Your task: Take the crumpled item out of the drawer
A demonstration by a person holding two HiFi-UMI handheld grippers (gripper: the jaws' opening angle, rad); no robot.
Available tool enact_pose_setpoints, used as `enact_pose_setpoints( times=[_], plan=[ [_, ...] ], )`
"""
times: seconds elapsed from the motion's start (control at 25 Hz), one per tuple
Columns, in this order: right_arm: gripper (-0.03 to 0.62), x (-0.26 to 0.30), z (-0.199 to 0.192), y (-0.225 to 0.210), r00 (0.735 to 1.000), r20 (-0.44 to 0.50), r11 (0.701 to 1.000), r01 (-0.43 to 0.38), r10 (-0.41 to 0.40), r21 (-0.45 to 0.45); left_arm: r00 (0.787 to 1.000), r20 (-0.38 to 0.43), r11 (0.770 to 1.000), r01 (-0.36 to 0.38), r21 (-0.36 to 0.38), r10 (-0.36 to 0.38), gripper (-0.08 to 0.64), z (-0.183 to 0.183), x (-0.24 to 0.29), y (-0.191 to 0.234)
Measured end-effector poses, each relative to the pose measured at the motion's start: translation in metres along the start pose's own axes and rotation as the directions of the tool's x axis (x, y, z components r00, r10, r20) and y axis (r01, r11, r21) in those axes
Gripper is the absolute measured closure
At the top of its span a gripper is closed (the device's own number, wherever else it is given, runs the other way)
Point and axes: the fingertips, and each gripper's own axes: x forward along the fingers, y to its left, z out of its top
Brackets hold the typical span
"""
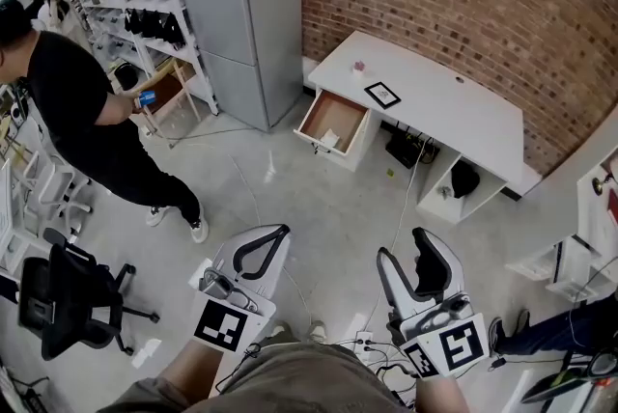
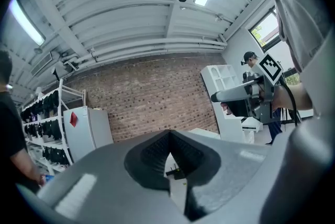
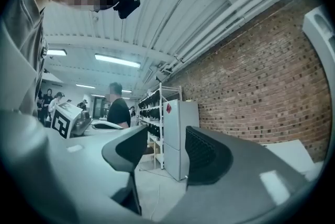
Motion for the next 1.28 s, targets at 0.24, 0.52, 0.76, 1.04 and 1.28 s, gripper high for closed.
enact_pose_setpoints(
  times=[0.24,0.52,0.76,1.04,1.28],
  plan=[
    [0.345,-0.009,-0.007,-0.018,1.000,-0.018,1.000,0.014,-0.014,-0.014,1.000,0.006,0.999,-0.028,-0.035,0.028,0.558,0.000,0.009,-0.011],
    [0.350,-0.002,-0.014,-0.028,1.000,-0.026,0.999,-0.012,0.013,0.036,0.999,0.015,0.997,-0.043,-0.070,0.045,0.558,-0.004,0.018,-0.009],
    [0.342,0.024,-0.033,-0.045,0.999,-0.037,0.999,-0.007,0.008,0.037,1.000,0.002,1.000,-0.008,-0.008,0.008,0.558,-0.023,0.043,0.000],
    [0.341,0.079,-0.054,-0.064,0.996,-0.076,0.997,-0.037,0.043,0.068,0.999,-0.034,1.000,-0.014,-0.023,0.013,0.558,-0.058,0.078,0.034],
    [0.341,0.154,-0.066,-0.079,0.992,-0.110,0.995,-0.051,0.061,0.085,0.997,-0.071,0.999,-0.008,-0.054,0.004,0.558,-0.092,0.112,0.090]
  ],
)
